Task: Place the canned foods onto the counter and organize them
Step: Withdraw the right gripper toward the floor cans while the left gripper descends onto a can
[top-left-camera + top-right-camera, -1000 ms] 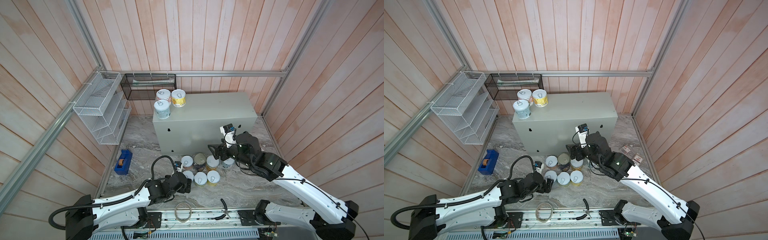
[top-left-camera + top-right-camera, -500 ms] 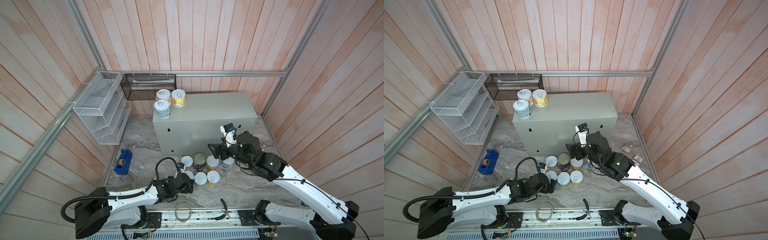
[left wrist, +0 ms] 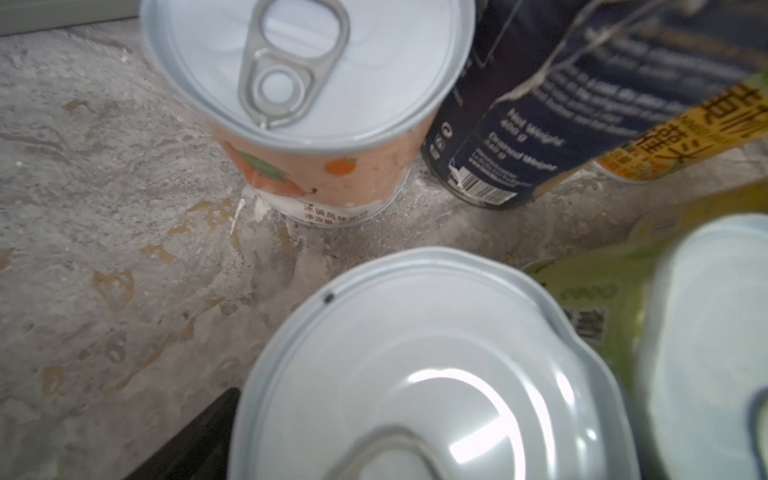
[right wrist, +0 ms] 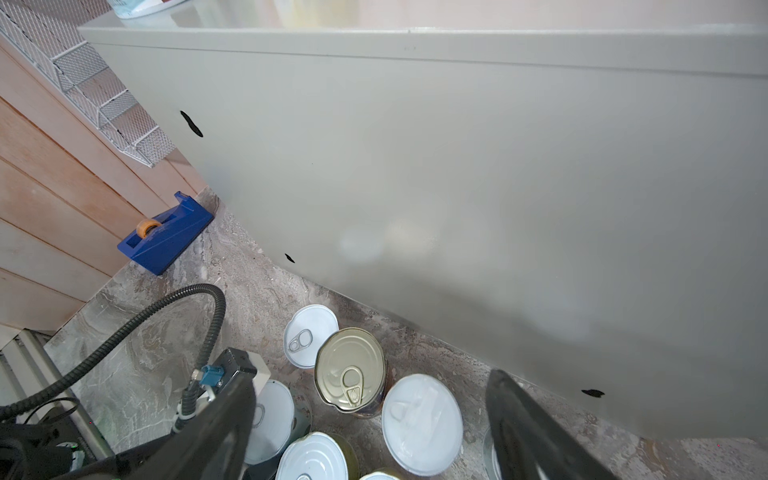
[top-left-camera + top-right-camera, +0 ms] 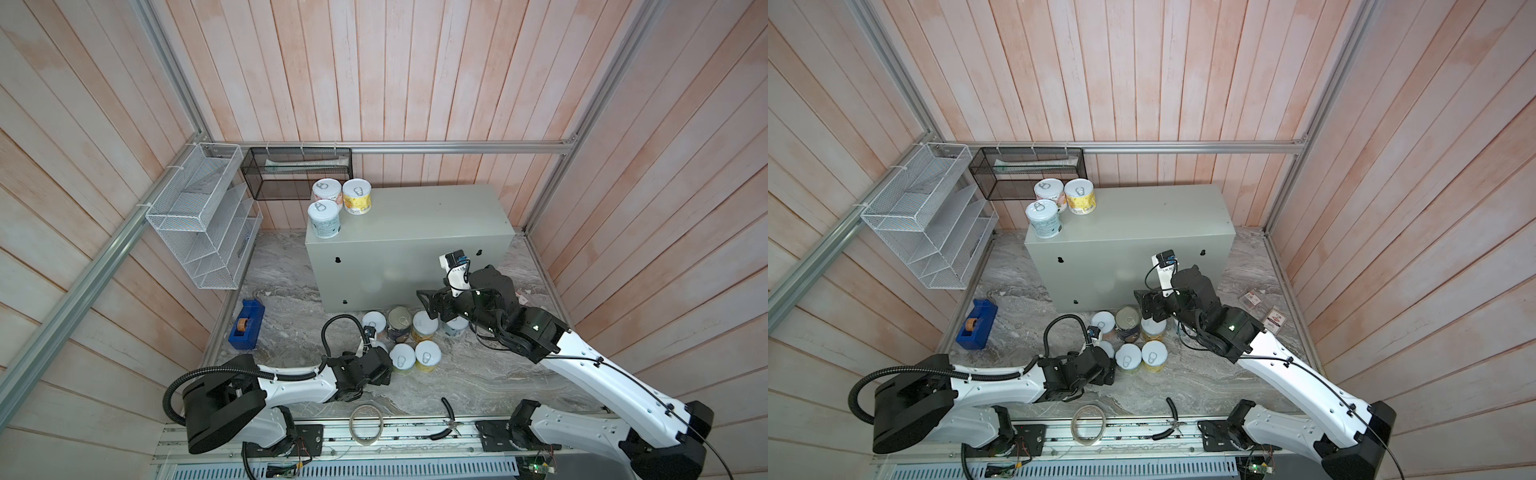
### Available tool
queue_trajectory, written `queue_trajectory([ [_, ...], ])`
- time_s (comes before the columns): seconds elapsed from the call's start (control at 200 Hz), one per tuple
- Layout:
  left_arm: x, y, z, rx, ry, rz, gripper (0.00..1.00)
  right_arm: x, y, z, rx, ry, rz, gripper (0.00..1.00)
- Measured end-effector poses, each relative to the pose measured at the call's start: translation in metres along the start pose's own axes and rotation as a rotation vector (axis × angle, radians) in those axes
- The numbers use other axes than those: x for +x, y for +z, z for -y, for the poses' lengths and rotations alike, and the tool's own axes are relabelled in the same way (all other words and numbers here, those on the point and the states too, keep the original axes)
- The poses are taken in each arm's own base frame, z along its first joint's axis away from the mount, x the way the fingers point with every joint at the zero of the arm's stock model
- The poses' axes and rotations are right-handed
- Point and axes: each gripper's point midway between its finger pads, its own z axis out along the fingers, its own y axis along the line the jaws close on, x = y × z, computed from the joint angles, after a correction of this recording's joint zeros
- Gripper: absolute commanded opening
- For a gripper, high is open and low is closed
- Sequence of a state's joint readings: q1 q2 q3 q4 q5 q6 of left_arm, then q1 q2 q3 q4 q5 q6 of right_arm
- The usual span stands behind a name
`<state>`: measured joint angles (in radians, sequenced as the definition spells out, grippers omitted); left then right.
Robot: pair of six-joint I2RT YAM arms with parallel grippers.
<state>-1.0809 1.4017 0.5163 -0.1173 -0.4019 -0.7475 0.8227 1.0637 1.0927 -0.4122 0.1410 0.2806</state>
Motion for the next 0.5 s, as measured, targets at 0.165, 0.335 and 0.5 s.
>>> queue_trajectory([
  [0.165, -0.006, 0.004, 0.000, -0.012, 0.004, 0.035, 1.00, -0.002, 0.001, 0.002, 0.004, -0.001, 0.008, 0.85],
  [0.335, -0.012, 0.006, 0.002, -0.014, 0.008, 0.067, 0.94, 0.000, 0.003, 0.002, 0.004, -0.010, 0.010, 0.85],
  [0.5, -0.015, 0.008, 0.005, -0.006, 0.002, 0.082, 0.85, 0.001, 0.005, 0.002, 0.006, -0.016, 0.004, 0.85],
])
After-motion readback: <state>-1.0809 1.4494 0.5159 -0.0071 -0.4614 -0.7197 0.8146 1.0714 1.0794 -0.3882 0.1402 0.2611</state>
